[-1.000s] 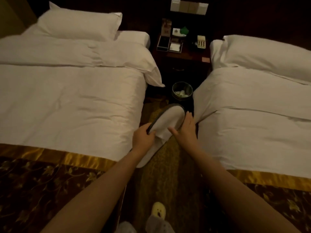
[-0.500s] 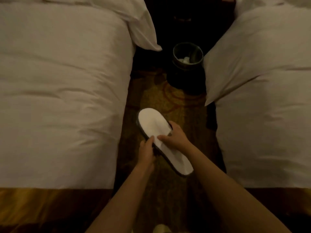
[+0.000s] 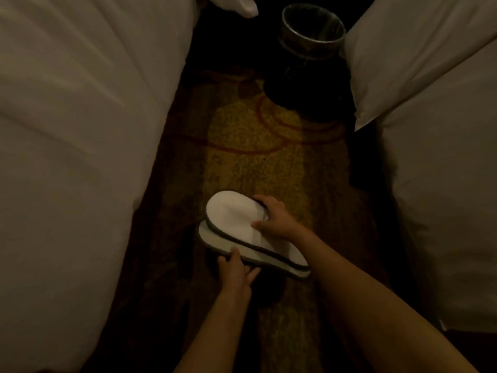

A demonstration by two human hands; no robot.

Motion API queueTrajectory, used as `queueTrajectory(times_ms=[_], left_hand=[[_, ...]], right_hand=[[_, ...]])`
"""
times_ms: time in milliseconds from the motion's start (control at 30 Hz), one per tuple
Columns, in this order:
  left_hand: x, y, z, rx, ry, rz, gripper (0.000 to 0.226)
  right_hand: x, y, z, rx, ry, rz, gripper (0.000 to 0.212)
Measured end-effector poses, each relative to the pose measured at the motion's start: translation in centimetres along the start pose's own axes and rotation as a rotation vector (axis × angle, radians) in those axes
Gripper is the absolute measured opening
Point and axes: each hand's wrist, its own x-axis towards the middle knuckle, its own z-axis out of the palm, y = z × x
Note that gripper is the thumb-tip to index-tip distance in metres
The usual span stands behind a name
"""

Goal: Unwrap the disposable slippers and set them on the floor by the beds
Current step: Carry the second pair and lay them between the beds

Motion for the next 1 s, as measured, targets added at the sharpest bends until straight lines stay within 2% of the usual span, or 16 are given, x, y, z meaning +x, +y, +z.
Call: queueTrajectory(times_ms=[167, 333, 467, 567, 633, 733, 833, 867, 933, 1000], left_hand=[[2.1, -1.7, -1.2, 0.051, 0.116, -0.011, 0.055], [2.5, -2.4, -2.2, 0.114, 0.116, -0.074, 0.043], [2.6, -2.0, -1.7, 0.128, 0.119, -0.096, 0.044], [2.7, -1.7, -1.5, 0.128, 0.111, -0.108, 0.043], [2.6, -1.7, -1.6, 0.133, 0.081, -0.112, 0.042], [2.3, -1.3, -1.4, 0.136, 0.051, -0.140, 0.040], [2.1, -0.7, -0.9, 0.062, 0.029, -0.165, 0.041], [2.0, -0.6, -0.7, 0.043, 0.023, -0.165, 0.041], [1.9, -0.6, -0.4, 0.089, 0.036, -0.143, 0.044], [2.4, -0.6, -0.6, 0.197, 0.125, -0.014, 0.052]], right_hand=[[2.3, 2.9, 1.6, -0.009, 0.002, -0.013, 0.060], [5.8, 3.8, 2.8, -0.272, -0.028, -0.082, 0.048], [7.9, 4.3, 4.0, -0.352, 0.007, -0.119, 0.045], [7.7, 4.2, 4.7, -0.334, 0.026, -0.126, 0.049], [5.5, 3.6, 4.3, -0.201, 0.026, -0.116, 0.057], [-0.9, 3.3, 2.7, -0.010, -0.147, -0.149, 0.067], [-7.7, 4.7, 2.1, -0.249, -0.348, -0.182, 0.073], [-9.1, 5.2, 2.3, -0.302, -0.334, -0.152, 0.069], [-10.5, 5.7, 2.8, -0.255, -0.175, -0.114, 0.050], [-10.5, 6.0, 2.9, -0.167, -0.066, -0.082, 0.039]])
